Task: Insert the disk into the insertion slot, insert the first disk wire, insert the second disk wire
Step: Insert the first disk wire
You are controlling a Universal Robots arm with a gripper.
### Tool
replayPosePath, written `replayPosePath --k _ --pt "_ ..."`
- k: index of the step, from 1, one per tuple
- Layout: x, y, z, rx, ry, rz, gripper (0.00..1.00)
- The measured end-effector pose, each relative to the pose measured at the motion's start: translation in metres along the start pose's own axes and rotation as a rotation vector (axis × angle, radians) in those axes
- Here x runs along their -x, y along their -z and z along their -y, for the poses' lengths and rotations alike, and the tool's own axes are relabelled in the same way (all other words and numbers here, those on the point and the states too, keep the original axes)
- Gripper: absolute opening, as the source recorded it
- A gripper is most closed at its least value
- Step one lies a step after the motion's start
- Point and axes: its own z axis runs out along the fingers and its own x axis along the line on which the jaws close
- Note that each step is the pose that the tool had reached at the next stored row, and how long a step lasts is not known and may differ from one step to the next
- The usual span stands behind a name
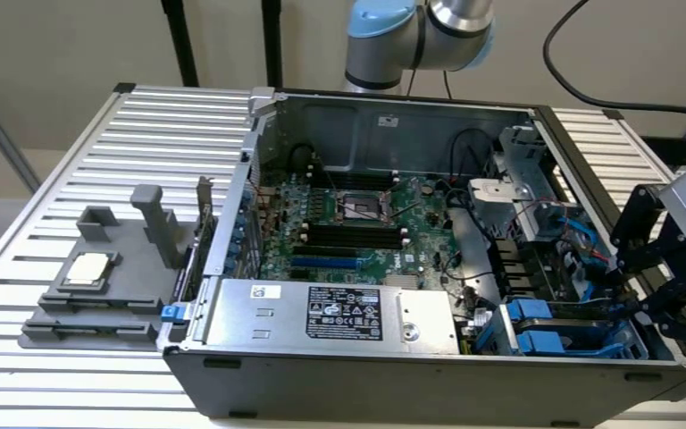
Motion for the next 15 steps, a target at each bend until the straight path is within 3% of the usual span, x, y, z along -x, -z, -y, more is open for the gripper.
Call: replayPosePath --k 1,2,10,12,15 --pt "0.0 0.0 0.0001 0.001 0.005 -0.0003 0.43" --pt "0.0 0.0001 0.0003 0.0023 0.012 -0.0006 0.36" --pt "-0.0002 0.0004 0.0025 0.0098 0.059 0.0016 0.36" --pt "-0.0001 0.0002 0.0028 0.0087 0.065 0.0074 0.36" --pt "0.0 0.0001 0.003 0.0015 0.074 0.0266 0.36"
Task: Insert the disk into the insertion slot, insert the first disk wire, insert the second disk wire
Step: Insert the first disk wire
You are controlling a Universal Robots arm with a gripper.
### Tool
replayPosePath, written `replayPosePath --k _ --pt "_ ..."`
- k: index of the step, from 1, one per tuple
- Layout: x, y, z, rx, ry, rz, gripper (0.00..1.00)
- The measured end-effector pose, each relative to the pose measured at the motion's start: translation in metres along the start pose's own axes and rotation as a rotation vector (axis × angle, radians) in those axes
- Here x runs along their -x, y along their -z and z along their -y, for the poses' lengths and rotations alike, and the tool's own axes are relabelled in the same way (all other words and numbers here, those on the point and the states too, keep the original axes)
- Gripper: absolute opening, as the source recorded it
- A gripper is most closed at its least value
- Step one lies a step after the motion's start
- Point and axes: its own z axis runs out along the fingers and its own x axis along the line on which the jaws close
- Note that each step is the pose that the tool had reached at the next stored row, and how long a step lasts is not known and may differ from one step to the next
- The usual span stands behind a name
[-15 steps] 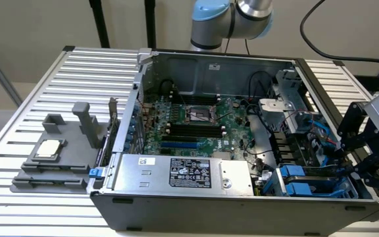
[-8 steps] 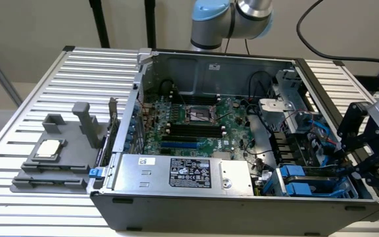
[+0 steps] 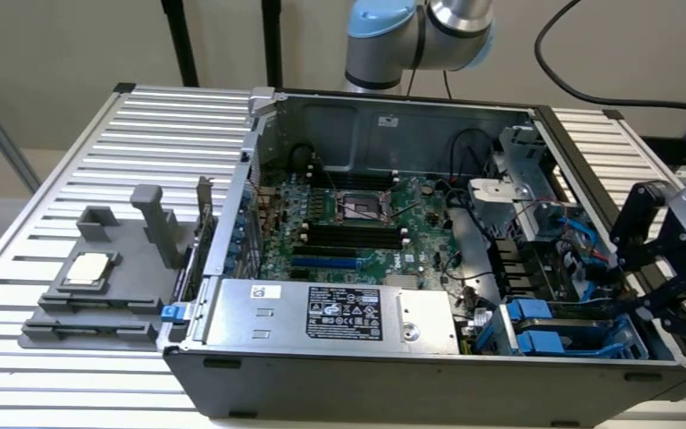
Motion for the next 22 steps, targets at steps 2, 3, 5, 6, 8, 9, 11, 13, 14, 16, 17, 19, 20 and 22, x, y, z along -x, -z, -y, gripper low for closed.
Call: replayPosePath --k 2,3,5,6,8,9,11,13,14,16,17,19,20,22 --pt "0.0 -0.0005 0.0 -0.0045 0.004 0.0052 0.36" --pt "0.0 -0.0006 0.0 -0.006 0.005 0.0052 0.36" --pt "0.0 -0.001 0.0 -0.0084 0.008 0.0052 0.36" --pt "0.0 -0.0011 0.0 -0.0094 0.009 0.005 0.33" --pt "0.0 -0.0013 0.0 -0.011 0.011 0.0047 0.27" --pt "0.0 -0.0014 0.0 -0.0114 0.012 0.0046 0.27" --pt "0.0 -0.0014 0.0 -0.0115 0.013 0.0045 0.2" --pt "0.0 -0.0017 -0.0012 -0.0116 0.013 0.0049 0.18" --pt "0.0 -0.0016 -0.0028 -0.0116 0.013 0.0048 0.16" --pt "0.002 -0.001 -0.0087 -0.0115 0.014 0.0047 0.16" --pt "0.003 -0.0003 -0.0132 -0.0114 0.014 0.0045 0.16" --pt "0.005 0.0012 -0.0223 -0.0114 0.014 0.0045 0.16" --pt "0.006 0.0017 -0.0268 -0.0114 0.014 0.0045 0.16" --pt "0.007 0.0017 -0.0337 -0.0115 0.014 0.0045 0.16"
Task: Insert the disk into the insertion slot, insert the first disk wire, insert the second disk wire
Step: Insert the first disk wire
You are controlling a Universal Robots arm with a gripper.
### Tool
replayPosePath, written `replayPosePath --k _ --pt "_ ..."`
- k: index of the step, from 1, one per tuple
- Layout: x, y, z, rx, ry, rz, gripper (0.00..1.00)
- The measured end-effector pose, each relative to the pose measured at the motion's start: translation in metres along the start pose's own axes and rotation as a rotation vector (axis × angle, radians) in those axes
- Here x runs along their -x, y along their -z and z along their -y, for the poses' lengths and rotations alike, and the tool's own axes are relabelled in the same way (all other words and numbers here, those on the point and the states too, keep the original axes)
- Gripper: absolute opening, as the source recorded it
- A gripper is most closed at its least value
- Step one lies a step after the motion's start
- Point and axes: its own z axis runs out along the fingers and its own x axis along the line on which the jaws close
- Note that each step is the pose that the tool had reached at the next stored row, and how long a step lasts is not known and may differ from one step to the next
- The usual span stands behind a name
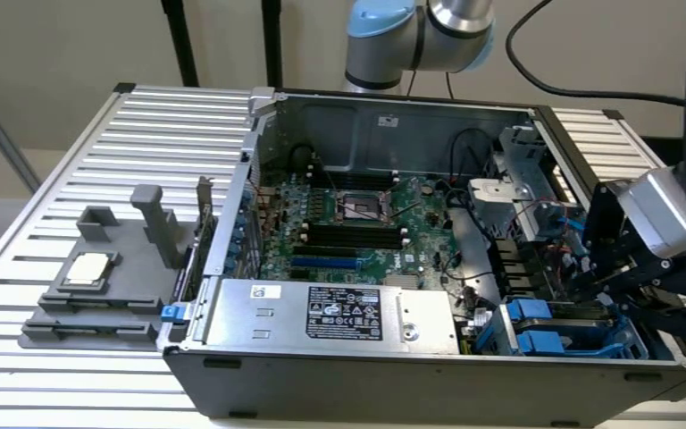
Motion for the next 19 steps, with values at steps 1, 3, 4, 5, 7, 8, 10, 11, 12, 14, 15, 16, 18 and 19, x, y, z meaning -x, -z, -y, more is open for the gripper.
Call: replayPosePath --k 1,3,4,5,7,8,10,11,12,14,15,16,18,19 --pt "0.0005 -0.0002 -0.0023 -0.0004 -0.001 -0.0003 0.16" --pt "0.001 -0.0005 -0.0047 -0.0014 -0.008 -0.0041 0.16" --pt "0.001 -0.0006 -0.005 -0.0023 -0.015 -0.0077 0.16" --pt "0.001 -0.0008 -0.0049 -0.0033 -0.023 -0.013 0.16" --pt "0.0009 -0.001 -0.0049 -0.0047 -0.038 -0.0261 0.16" --pt "0.0009 -0.0012 -0.005 -0.0048 -0.046 -0.0341 0.16" --pt "0.0008 -0.0014 -0.0049 -0.0045 -0.058 -0.0498 0.16" --pt "0.0008 -0.0015 -0.0049 -0.0043 -0.063 -0.0555 0.16" --pt "0.0009 -0.0014 -0.0049 -0.004 -0.067 -0.062 0.16" --pt "0.0014 -0.0016 -0.0048 -0.004 -0.075 -0.0704 0.16" --pt "0.0018 -0.0017 -0.0046 -0.0045 -0.08 -0.0721 0.16" --pt "0.0024 -0.0019 -0.0044 -0.0051 -0.084 -0.0729 0.16" --pt "0.0039 -0.0023 -0.0034 -0.0066 -0.092 -0.0729 0.16" --pt "0.0045 -0.0026 -0.0027 -0.0074 -0.096 -0.0727 0.16"
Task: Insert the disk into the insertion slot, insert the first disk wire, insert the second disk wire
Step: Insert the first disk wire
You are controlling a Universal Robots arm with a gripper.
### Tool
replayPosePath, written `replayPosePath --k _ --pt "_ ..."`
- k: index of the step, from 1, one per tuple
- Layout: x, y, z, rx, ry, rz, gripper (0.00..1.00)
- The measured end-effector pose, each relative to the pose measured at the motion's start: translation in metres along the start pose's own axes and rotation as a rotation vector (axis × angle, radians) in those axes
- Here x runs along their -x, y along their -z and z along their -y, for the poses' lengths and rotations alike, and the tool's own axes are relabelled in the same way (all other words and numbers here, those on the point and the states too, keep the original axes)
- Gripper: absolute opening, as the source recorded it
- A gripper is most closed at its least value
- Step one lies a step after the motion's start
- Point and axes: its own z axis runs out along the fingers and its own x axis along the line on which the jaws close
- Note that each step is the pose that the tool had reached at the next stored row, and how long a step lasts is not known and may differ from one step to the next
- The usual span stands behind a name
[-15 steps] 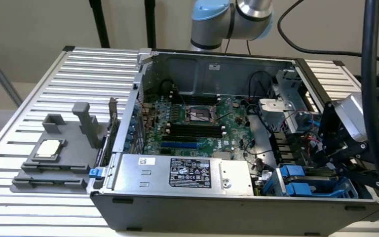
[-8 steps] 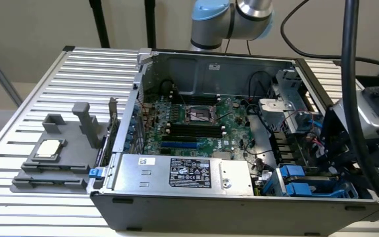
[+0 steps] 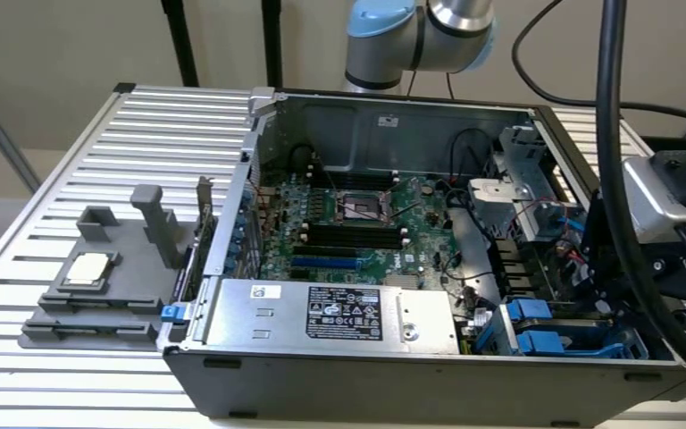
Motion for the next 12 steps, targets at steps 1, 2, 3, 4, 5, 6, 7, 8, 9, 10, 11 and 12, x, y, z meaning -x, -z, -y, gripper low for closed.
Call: replayPosePath --k 1,2,3,4,5,6,7,8,9,10,11,12 --pt "0.0007 -0.0002 0.0007 -0.0005 -0.003 0.0 0.16" --pt "0.0013 -0.0005 0.0018 -0.001 -0.006 0.0001 0.16" --pt "0.0016 -0.0009 0.003 -0.0015 -0.01 0.0005 0.16" --pt "0.0018 -0.0012 0.0043 -0.0024 -0.015 0.0007 0.16" --pt "0.0019 -0.0014 0.0054 -0.0034 -0.022 0.0006 0.16" --pt "0.0019 -0.0018 0.0062 -0.0048 -0.031 0.0011 0.16" --pt "0.0019 -0.002 0.0069 -0.0062 -0.041 0.0012 0.16" --pt "0.0018 -0.0022 0.0071 -0.0079 -0.052 0.001 0.16" --pt "0.0017 -0.0028 0.0075 -0.0129 -0.086 0.0014 0.16" --pt "0.0017 -0.0033 0.0075 -0.0159 -0.107 -0.0001 0.16" --pt "0.0034 -0.0042 0.0076 -0.0159 -0.114 -0.0156 0.16" --pt "0.0062 -0.0054 0.0079 -0.0146 -0.115 -0.0366 0.16"
